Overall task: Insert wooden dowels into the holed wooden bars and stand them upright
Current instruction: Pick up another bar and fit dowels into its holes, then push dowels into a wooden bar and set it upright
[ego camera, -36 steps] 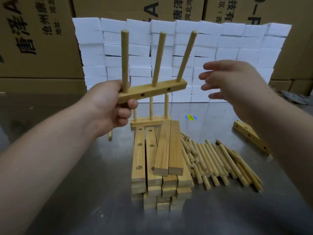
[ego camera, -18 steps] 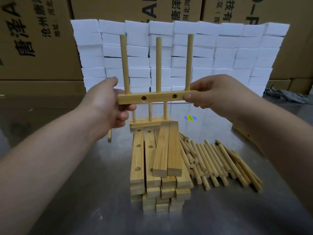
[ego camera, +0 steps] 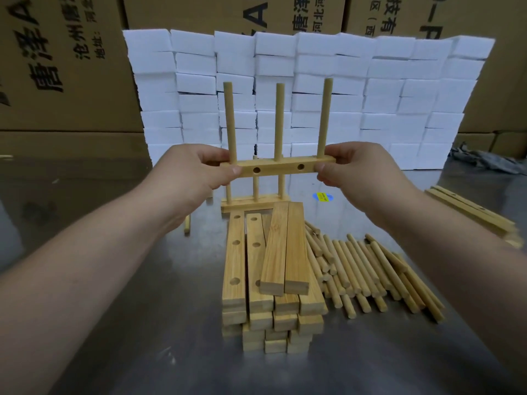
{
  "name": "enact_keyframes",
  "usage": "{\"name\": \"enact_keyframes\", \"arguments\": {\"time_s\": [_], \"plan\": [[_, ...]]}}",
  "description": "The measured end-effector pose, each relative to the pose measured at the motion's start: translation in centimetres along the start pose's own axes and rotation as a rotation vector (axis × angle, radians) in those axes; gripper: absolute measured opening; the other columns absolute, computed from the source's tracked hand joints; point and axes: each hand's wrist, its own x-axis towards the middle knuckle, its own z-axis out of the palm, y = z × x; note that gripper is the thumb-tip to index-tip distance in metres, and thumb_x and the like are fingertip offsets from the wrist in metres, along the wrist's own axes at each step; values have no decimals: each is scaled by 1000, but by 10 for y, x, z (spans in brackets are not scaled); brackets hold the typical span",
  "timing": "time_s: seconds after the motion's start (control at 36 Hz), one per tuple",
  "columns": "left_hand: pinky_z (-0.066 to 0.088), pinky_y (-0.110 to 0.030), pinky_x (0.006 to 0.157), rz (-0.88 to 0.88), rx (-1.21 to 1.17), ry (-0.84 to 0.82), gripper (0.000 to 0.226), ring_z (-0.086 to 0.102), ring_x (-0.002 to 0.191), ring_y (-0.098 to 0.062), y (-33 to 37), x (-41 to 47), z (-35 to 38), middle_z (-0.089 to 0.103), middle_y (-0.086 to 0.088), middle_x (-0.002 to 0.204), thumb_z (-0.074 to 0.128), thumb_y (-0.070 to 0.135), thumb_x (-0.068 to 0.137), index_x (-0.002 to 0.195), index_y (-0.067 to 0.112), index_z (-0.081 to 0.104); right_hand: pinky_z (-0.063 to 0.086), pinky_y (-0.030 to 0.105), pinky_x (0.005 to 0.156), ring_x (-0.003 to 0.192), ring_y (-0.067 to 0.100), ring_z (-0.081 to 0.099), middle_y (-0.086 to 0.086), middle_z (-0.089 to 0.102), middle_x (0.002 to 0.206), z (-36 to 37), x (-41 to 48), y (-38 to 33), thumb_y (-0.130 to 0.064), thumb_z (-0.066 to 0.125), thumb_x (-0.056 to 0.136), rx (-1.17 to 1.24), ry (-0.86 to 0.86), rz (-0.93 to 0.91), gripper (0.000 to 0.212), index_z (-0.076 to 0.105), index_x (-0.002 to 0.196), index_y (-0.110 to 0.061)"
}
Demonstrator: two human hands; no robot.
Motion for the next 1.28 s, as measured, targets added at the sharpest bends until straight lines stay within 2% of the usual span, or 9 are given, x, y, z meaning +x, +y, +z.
{"name": "enact_keyframes", "arguments": {"time_s": [0.14, 0.19, 0.39, 0.53, 0.64, 0.78, 0.92, 1.08, 1.28], "plan": [[44, -10, 57, -6, 21, 39, 30, 64, 68, 4, -8, 16, 3, 68, 10, 83, 68, 22, 82, 113, 19, 65, 54, 27, 80, 81, 5, 67, -3, 65, 100, 3, 5, 7, -15, 57, 89, 110, 19, 69, 44, 50, 132, -13], [44, -8, 53, -39, 1, 37, 30, 66, 66, 3, -13, 27, 3, 68, 9, 82, 68, 20, 83, 113, 16, 65, 54, 31, 84, 82, 7, 68, -1, 66, 97, 3, 5, 7, -14, 58, 88, 162, 22, 97, 44, 50, 131, -11], [52, -36, 88, -162, 32, 6, 13, 67, 86, -15, -59, 43, 14, 68, 4, 84, 68, 16, 83, 95, 19, 68, 51, 39, 91, 86, 10, 68, 1, 67, 92, 3, 5, 8, -18, 58, 87, 223, 7, 93, 40, 54, 125, -10], [47, -31, 86, -186, 91, 14, 26, 62, 90, -10, -87, 40, 28, 66, 8, 89, 68, 19, 83, 109, 16, 66, 51, 37, 92, 81, 9, 69, 1, 69, 90, 4, 5, 9, -19, 59, 86, 248, -21, 66, 35, 58, 120, -10], [42, -27, 79, -184, 192, 2, 23, 55, 87, -7, -100, 42, 34, 62, 9, 95, 68, 23, 83, 106, 18, 69, 51, 37, 91, 78, 9, 69, 0, 70, 86, 4, 5, 8, -21, 60, 85, 250, -62, 31, 5, 60, 87, -26], [45, -25, 66, -151, 415, -88, 11, 58, 75, -8, -108, 46, 38, 67, 9, 83, 66, 28, 83, 92, 28, 72, 52, 37, 90, 80, 13, 69, 0, 70, 86, 4, 3, 5, -19, 59, 86, 246, -82, 0, 10, 59, 82, -28], [40, -23, 57, -117, 597, -78, 14, 54, 68, -8, -107, 51, 43, 65, 4, 81, 60, 27, 86, 93, 24, 72, 52, 36, 89, 80, 11, 69, -3, 70, 82, 5, 2, 5, -20, 57, 87, 223, -93, -28, 12, 60, 80, -29], [41, -32, 76, -132, 693, -48, 42, 55, 101, -26, -110, 57, 46, 60, -8, 116, 52, 25, 89, 130, 17, 50, 53, 35, 88, 80, 12, 69, -3, 70, 82, 5, 2, 4, -19, 57, 88, 225, -98, -28, 12, 61, 80, -27], [47, -34, 77, -113, 808, -122, 36, 57, 95, -27, -113, 64, 50, 63, -8, 105, 48, 34, 93, 122, 16, 58, 54, 31, 85, 80, 13, 69, -2, 70, 80, 6, 2, 5, -17, 57, 88, 235, -113, -25, 14, 63, 78, -25]]}}
